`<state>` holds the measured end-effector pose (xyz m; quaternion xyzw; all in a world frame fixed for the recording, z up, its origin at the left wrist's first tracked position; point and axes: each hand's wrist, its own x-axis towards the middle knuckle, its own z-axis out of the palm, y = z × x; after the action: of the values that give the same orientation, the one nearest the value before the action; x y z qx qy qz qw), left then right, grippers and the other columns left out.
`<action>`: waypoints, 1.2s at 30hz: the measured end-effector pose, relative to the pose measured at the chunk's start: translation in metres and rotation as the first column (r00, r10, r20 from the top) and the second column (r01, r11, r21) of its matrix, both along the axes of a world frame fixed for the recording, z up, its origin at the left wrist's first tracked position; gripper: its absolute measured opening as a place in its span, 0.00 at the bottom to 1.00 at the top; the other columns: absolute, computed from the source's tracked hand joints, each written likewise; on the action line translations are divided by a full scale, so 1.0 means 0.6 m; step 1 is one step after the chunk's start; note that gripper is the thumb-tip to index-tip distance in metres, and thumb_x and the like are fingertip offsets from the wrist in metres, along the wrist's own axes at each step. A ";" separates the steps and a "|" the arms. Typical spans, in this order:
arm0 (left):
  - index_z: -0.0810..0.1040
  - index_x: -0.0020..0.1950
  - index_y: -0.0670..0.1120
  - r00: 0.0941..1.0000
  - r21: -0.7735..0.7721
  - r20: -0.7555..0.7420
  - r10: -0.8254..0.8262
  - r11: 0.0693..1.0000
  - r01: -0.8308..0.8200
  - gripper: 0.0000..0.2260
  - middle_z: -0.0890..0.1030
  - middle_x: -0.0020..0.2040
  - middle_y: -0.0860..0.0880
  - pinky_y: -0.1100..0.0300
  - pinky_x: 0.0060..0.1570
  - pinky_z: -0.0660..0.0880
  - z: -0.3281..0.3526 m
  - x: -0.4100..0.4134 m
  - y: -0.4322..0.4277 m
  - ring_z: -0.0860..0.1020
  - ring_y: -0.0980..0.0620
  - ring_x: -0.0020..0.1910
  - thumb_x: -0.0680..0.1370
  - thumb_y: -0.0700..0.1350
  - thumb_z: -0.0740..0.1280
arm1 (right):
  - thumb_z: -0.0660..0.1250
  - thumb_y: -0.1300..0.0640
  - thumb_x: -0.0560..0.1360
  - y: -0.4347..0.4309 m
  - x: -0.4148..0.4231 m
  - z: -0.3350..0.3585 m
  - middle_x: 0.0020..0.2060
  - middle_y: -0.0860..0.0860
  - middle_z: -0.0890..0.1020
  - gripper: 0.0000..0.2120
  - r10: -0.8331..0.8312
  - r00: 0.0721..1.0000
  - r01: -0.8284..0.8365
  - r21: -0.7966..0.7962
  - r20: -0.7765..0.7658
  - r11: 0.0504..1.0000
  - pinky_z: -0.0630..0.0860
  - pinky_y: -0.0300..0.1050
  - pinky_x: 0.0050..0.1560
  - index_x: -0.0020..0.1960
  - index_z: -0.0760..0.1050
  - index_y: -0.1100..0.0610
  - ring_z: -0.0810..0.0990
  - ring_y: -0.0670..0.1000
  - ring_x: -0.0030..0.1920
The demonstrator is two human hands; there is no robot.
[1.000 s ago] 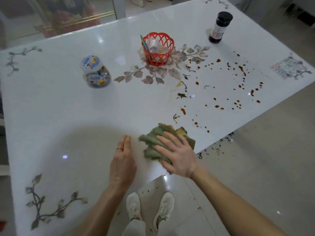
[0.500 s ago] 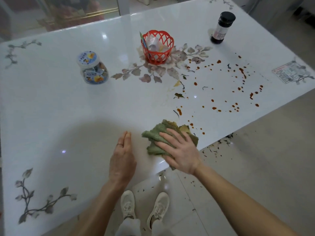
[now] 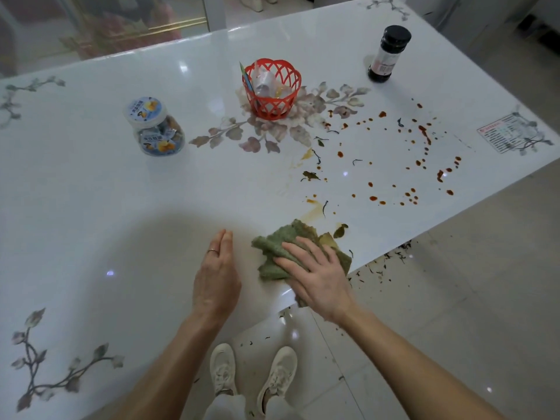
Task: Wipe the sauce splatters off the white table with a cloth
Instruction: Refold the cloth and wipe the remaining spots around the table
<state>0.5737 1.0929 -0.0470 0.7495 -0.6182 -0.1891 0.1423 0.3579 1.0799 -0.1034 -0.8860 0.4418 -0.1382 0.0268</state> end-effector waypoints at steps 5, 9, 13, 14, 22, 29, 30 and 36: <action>0.59 0.73 0.40 0.999 0.053 0.036 -0.018 0.998 0.016 0.31 0.61 0.74 0.42 0.53 0.65 0.65 -0.003 0.008 -0.014 0.63 0.44 0.71 0.69 0.28 0.55 | 0.57 0.47 0.80 -0.062 -0.063 -0.002 0.68 0.50 0.76 0.18 -0.272 0.962 0.272 0.018 0.031 0.962 0.68 0.60 0.64 0.69 0.72 0.46 0.69 0.56 0.70; 0.58 0.74 0.41 0.997 0.087 0.077 -0.031 0.996 0.024 0.30 0.57 0.75 0.44 0.55 0.66 0.63 -0.005 0.009 -0.014 0.59 0.46 0.73 0.72 0.29 0.55 | 0.58 0.48 0.78 -0.035 -0.001 0.000 0.68 0.49 0.75 0.20 -0.457 0.887 0.455 0.039 0.067 0.890 0.64 0.59 0.65 0.68 0.75 0.46 0.69 0.57 0.69; 0.58 0.74 0.41 0.993 0.095 0.114 -0.024 0.995 0.014 0.29 0.58 0.75 0.44 0.55 0.66 0.64 -0.001 0.000 -0.017 0.59 0.46 0.73 0.73 0.30 0.55 | 0.58 0.48 0.78 -0.021 0.005 -0.004 0.68 0.49 0.75 0.19 -0.228 0.974 0.228 0.018 -0.004 0.973 0.66 0.59 0.64 0.69 0.71 0.44 0.69 0.57 0.69; 0.58 0.74 0.41 0.992 0.101 0.120 -0.028 0.995 0.016 0.29 0.58 0.75 0.44 0.55 0.66 0.63 0.000 -0.001 -0.018 0.59 0.46 0.73 0.73 0.30 0.55 | 0.57 0.48 0.79 -0.035 -0.012 -0.002 0.67 0.49 0.75 0.18 -0.172 0.985 0.172 0.007 -0.017 0.985 0.68 0.59 0.62 0.68 0.70 0.45 0.70 0.58 0.69; 0.58 0.74 0.43 0.992 0.132 0.121 -0.022 0.991 0.006 0.30 0.58 0.75 0.45 0.58 0.67 0.62 0.010 -0.001 -0.023 0.58 0.47 0.73 0.72 0.30 0.56 | 0.54 0.44 0.80 -0.080 -0.039 0.009 0.74 0.51 0.68 0.25 -0.490 0.872 0.488 0.080 0.003 0.869 0.64 0.60 0.64 0.77 0.61 0.43 0.66 0.57 0.70; 0.59 0.73 0.42 0.990 0.156 0.139 -0.017 0.988 -0.005 0.29 0.58 0.75 0.45 0.56 0.66 0.63 0.014 -0.009 -0.027 0.58 0.46 0.73 0.72 0.31 0.58 | 0.54 0.42 0.80 -0.042 0.006 0.003 0.74 0.47 0.69 0.20 -0.236 0.970 0.239 0.040 -0.063 0.970 0.66 0.65 0.63 0.71 0.70 0.40 0.67 0.63 0.70; 0.59 0.73 0.42 0.990 0.163 0.140 -0.023 0.987 0.000 0.29 0.58 0.75 0.45 0.57 0.67 0.62 0.015 -0.010 -0.028 0.58 0.46 0.73 0.72 0.32 0.58 | 0.55 0.43 0.80 -0.057 -0.003 0.004 0.74 0.47 0.70 0.20 -0.214 0.974 0.217 0.039 -0.070 0.975 0.66 0.65 0.64 0.70 0.71 0.40 0.67 0.62 0.70; 0.55 0.74 0.43 0.992 0.193 0.119 -0.032 0.981 0.009 0.29 0.54 0.76 0.46 0.58 0.66 0.62 0.022 -0.006 -0.027 0.56 0.48 0.73 0.74 0.33 0.56 | 0.52 0.44 0.80 -0.118 -0.029 0.014 0.73 0.48 0.70 0.21 -0.493 0.869 0.494 0.115 -0.039 0.862 0.59 0.59 0.66 0.70 0.72 0.41 0.64 0.58 0.71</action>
<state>0.5700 1.0764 -0.0336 0.7634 -0.6123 -0.2034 0.0292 0.3403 1.0089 -0.0952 -0.7406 0.6615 -0.1098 0.0423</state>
